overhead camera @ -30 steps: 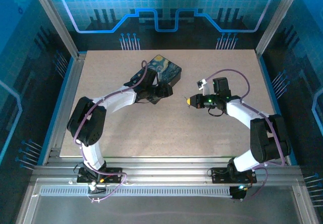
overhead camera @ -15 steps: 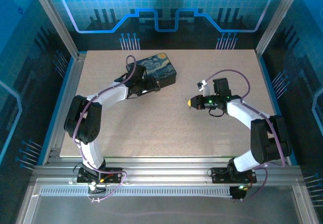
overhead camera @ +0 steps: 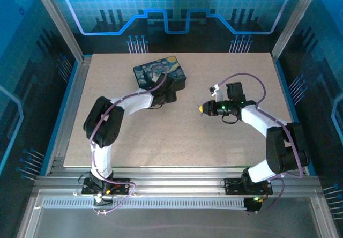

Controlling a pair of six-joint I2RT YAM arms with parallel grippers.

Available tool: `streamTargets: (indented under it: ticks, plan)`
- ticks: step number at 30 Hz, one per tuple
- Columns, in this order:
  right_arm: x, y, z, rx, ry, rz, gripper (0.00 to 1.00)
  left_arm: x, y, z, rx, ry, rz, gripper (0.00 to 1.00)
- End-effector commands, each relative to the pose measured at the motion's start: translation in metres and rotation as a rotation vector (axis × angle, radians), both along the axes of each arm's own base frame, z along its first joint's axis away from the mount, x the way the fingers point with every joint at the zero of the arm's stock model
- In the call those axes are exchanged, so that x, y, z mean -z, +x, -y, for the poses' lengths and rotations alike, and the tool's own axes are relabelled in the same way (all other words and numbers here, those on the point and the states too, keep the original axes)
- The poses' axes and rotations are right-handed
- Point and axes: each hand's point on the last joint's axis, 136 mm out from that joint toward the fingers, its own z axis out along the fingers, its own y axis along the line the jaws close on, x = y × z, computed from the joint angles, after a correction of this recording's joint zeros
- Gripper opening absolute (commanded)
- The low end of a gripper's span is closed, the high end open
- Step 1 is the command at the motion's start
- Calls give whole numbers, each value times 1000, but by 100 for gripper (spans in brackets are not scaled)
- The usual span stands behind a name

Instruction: Unlock the padlock with the key

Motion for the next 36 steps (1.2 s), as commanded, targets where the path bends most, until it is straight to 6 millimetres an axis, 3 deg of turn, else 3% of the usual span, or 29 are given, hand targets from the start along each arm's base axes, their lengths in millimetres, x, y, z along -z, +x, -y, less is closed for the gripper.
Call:
streamTargets:
  ticks: [1, 14, 17, 27, 36]
  plan:
    - [-14, 1, -1, -20, 2, 39, 0, 4, 16, -12, -75, 86, 20, 72]
    - [-1, 6, -2, -39, 21, 18, 0, 24, 48, -11, -154, 153, 22, 68]
    - [-8, 14, -5, -50, 30, 40, 0, 25, 52, -11, -165, 163, 23, 65]
    - [-3, 15, -9, -70, 53, 27, 0, 22, 61, -14, -183, 199, 34, 44]
    - [1, 12, -15, -87, 61, 13, 0, 18, 57, -17, -167, 211, 32, 26]
